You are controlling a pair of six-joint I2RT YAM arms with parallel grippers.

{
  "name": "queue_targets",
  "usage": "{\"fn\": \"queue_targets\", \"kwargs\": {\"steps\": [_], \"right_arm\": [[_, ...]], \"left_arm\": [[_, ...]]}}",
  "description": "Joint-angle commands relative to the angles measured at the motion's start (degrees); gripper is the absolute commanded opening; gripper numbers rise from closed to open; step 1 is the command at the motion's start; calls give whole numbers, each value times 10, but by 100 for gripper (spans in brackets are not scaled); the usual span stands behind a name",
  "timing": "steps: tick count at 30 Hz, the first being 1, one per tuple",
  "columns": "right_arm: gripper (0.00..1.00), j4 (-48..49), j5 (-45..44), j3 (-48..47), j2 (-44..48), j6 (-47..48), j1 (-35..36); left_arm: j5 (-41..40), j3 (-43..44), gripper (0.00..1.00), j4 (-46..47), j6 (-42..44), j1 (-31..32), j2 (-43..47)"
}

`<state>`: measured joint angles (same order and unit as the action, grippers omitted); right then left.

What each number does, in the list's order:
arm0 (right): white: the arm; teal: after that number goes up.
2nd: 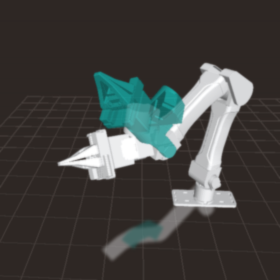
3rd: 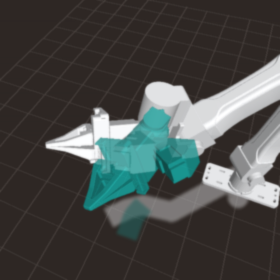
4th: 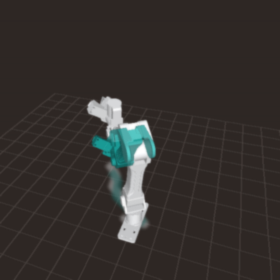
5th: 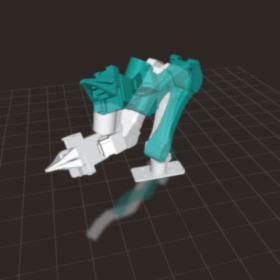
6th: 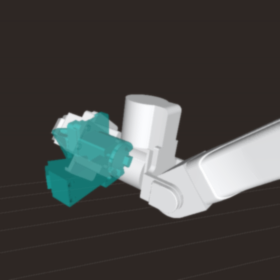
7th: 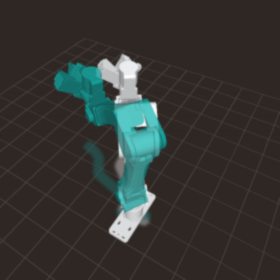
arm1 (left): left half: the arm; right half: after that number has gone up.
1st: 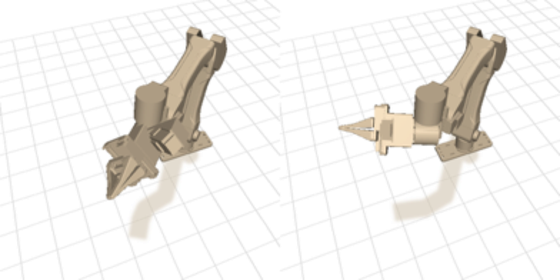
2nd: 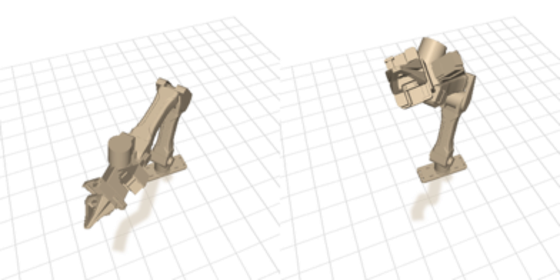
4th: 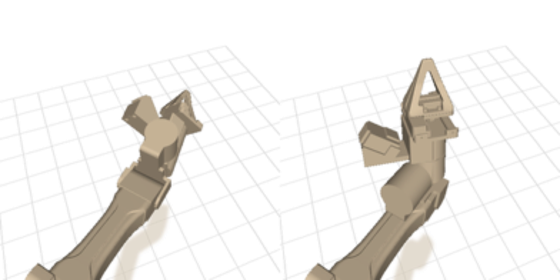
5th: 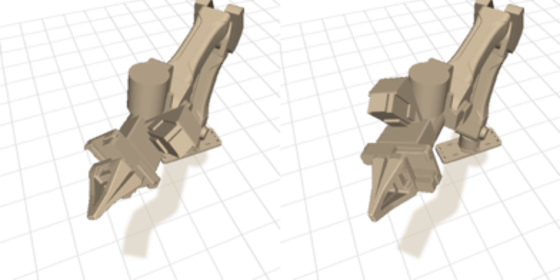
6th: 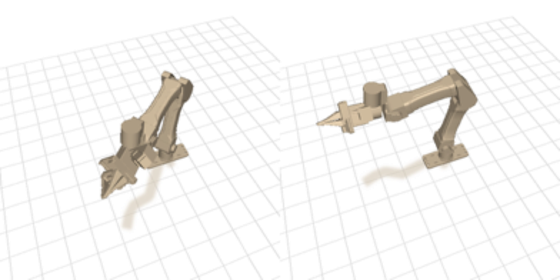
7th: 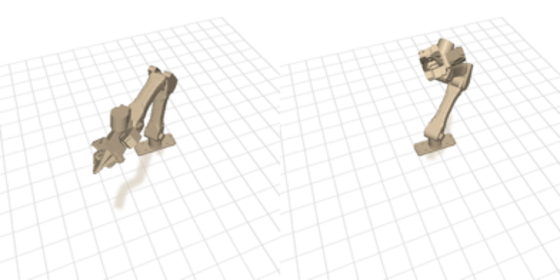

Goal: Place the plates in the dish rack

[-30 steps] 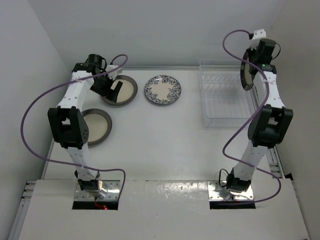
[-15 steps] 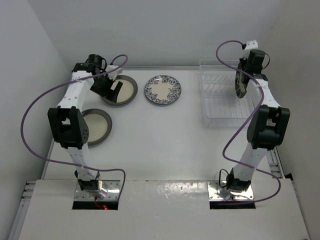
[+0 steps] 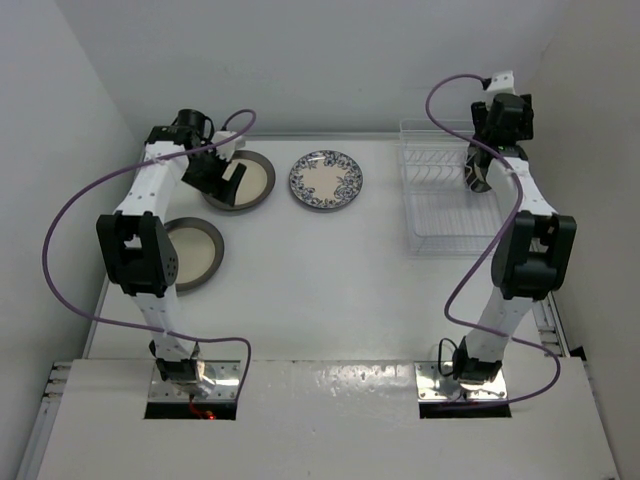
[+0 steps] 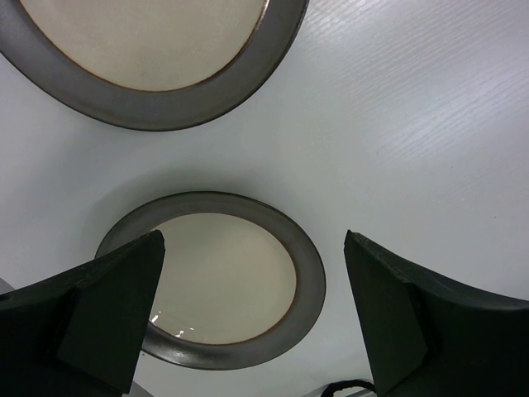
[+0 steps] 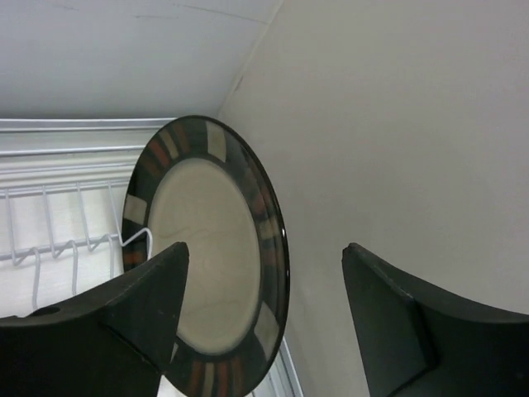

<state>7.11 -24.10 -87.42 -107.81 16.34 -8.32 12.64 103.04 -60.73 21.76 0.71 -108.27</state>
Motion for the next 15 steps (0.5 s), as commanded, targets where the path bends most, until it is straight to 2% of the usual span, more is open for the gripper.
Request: {"fn": "queue_targets", "kwargs": {"steps": [1,3,4,6,8,10,11,14,15], "right_arm": [[76,29,-18,-24,24,8,6],[82,26,-3,-24,33,10,13],[91,24,0,-25,34,23,16],[99,13,-10,-29,43,41,41],[100,-23,-17,-46,49,41,71],[100,-51,-7,-71,62,25,104],[100,-113,-3,-84,70,19,110],[100,-213,73,-151,75,-93,133],[100,-259,160,-174,72,-139,137]], "left_arm": [[14,27,95,4,-11,-3,-15],[14,32,95,11,-28,-17,-20],[14,32,95,16,-49,-23,-26],[-12,39,95,21,-65,-40,-26],[-65,50,98,36,-80,-54,-37],[-65,72,100,16,-87,-107,-58],[-47,90,100,8,-88,-128,-82],[-45,77,100,8,-88,-188,-89],[-51,77,100,8,-81,-199,-96]]}}
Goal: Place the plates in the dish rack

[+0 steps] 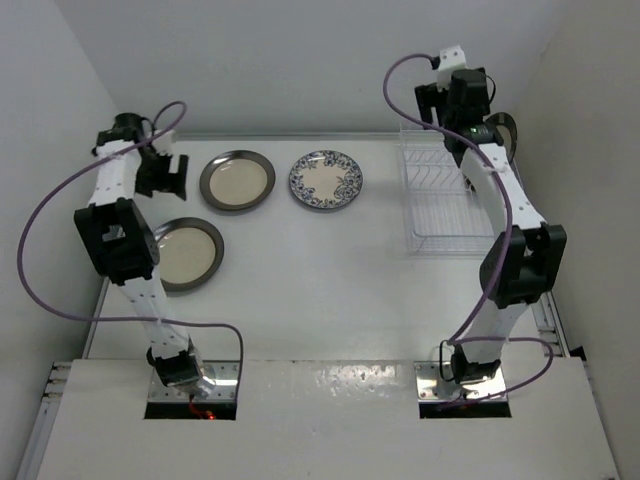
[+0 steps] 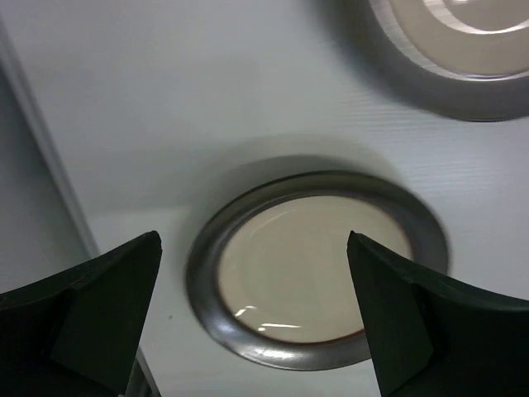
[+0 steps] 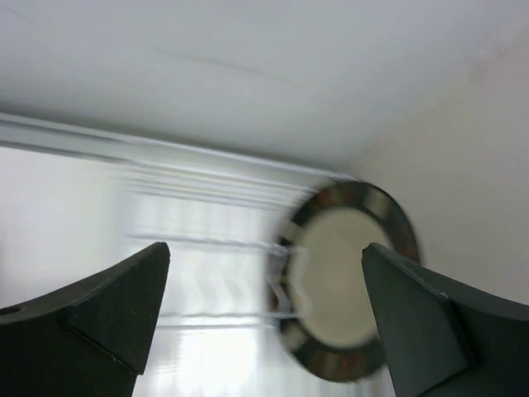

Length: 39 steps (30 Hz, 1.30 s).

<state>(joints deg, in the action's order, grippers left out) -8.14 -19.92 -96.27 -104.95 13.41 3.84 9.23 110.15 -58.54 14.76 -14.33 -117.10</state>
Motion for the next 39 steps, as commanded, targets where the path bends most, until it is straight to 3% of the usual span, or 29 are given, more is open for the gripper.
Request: {"fn": "queue_targets", "kwargs": {"steps": [1,7,13,25,28,31,32,35,39], "right_arm": [[100,-125,143,-91,44,-129,23],[100,-75,178,5,62,-168,104],[100,-96,278,24,41,-254,118],[100,-80,256,37,50,-204,191],[100,-78,249,28,50,-198,195],[100,-77,236,24,52,-192,202],[100,-76,233,23,55,-189,202],[100,-77,229,25,55,-186,209],[100,-86,231,30,54,-186,219]], "left_arm": [[-17,0,100,-14,-11,-70,-14],[35,-72,100,-13,-11,-146,-19],[67,-156,99,22,13,-180,-4],[198,-287,81,23,126,-246,3],[224,-301,68,23,145,-246,-7],[236,-301,48,23,145,-246,-31],[236,-301,31,23,150,-246,-31],[242,-296,0,23,145,-246,-46],[276,-296,0,16,162,-246,-32]]}}
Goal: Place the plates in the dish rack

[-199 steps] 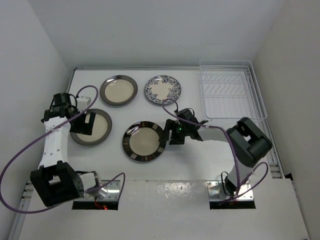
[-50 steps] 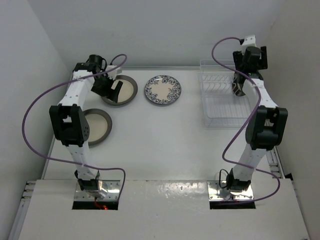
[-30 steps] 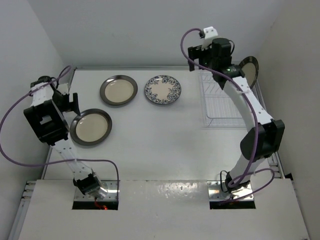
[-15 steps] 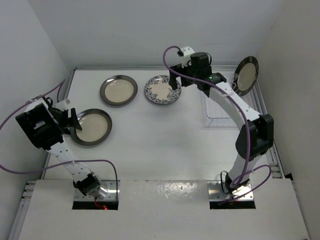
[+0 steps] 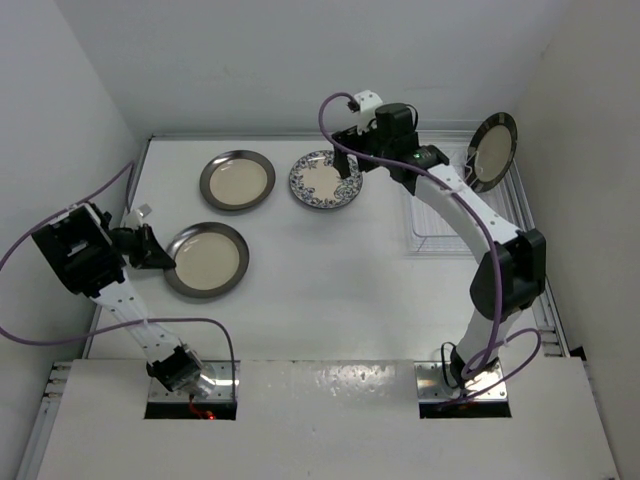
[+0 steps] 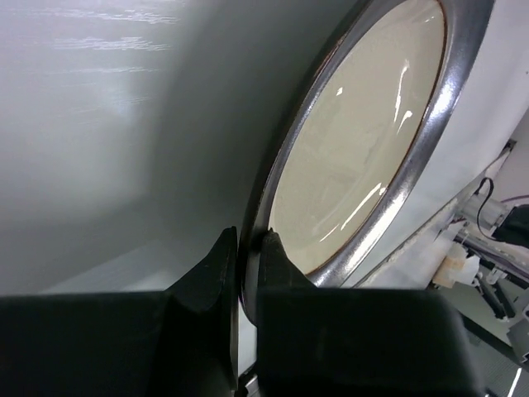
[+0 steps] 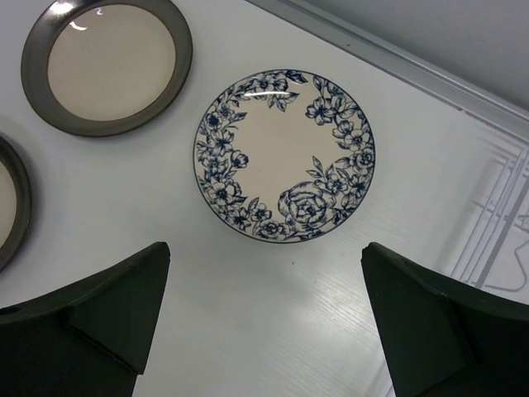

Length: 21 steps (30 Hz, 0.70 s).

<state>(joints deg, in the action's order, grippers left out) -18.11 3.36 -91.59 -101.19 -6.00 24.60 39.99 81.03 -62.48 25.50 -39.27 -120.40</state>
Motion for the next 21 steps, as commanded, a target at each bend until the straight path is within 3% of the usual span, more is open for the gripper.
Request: {"fn": "queue_targets", "kwargs": {"steps": [1,4,9,17,21], "right_arm": [[100,14,3,-11,16,7,13],[100,14,58,7,11,6,16],[96,53,252,30,-26,-36,24],[99,157,335,47,-86,-122,52],[99,192,340,61,-130,-140,51]], "left_arm": [[-23,1,0,37,74,3,6],[-2,25,0,13,104,29,43],[74,95,0,-34,170,103,94],[148,221,0,-64,163,230,84],[155,240,0,-64,156,276,70]]}}
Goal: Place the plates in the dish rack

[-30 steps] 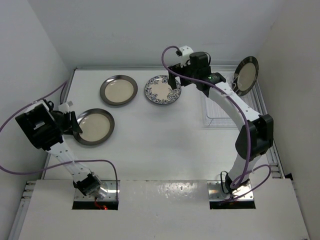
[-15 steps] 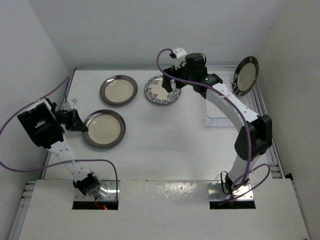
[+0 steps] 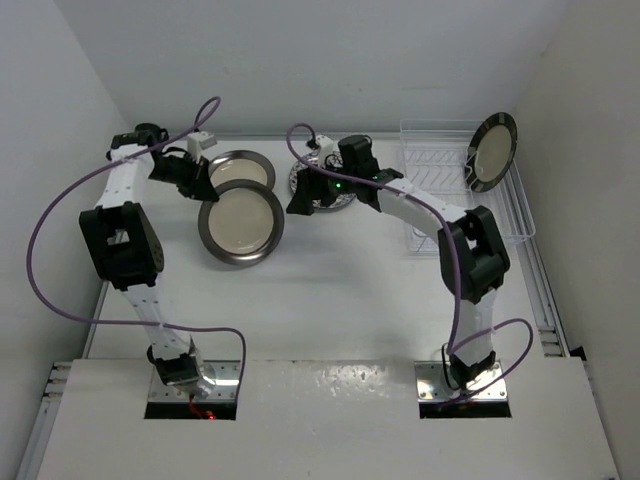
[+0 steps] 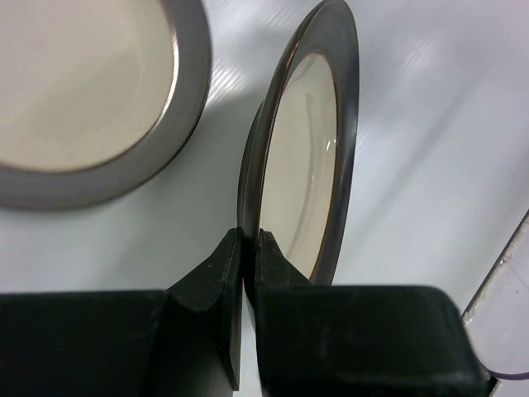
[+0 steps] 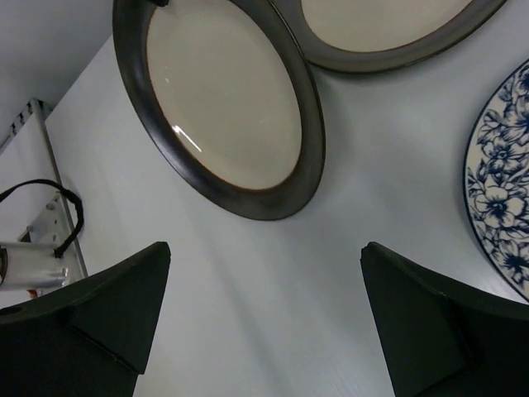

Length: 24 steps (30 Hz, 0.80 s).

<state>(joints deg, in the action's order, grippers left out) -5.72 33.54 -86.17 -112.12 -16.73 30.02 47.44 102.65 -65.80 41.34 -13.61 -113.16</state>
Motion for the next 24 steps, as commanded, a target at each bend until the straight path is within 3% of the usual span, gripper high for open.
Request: {"fn": "queue_targets", "kwargs": {"steps": [1,4,9,13,14,15,18,19,21,24], "right_arm": [[98,70,41,5,-37,-37,-2],[96,85,40,8,-57,-57,-3],[96,191,19,69,-64,-119,-24],[89,227,28,73,-78,-145,-34],[85,231,35,70,-80,-149,-32],[74,234,40,63,-81,-152,-31],[60,242,49,58,-91,-157,-21],[45,251,52,66,-93,-174,-18],[27,315,73,78,-95,-214,-22],[20,374,106,94,-98,-266,-27]], "left_arm": [[80,24,0,-21,-11,32,-2],[110,45,0,-19,-18,46,-13],[168,95,0,-36,-18,68,-42],[187,109,0,-42,-23,80,-55],[194,109,0,-42,-23,85,-55],[194,109,0,-36,-30,85,-60],[215,109,0,-19,-48,91,-60],[221,109,0,-14,-54,91,-60],[232,109,0,-7,-59,96,-60],[238,103,0,5,-65,97,-54]]}}
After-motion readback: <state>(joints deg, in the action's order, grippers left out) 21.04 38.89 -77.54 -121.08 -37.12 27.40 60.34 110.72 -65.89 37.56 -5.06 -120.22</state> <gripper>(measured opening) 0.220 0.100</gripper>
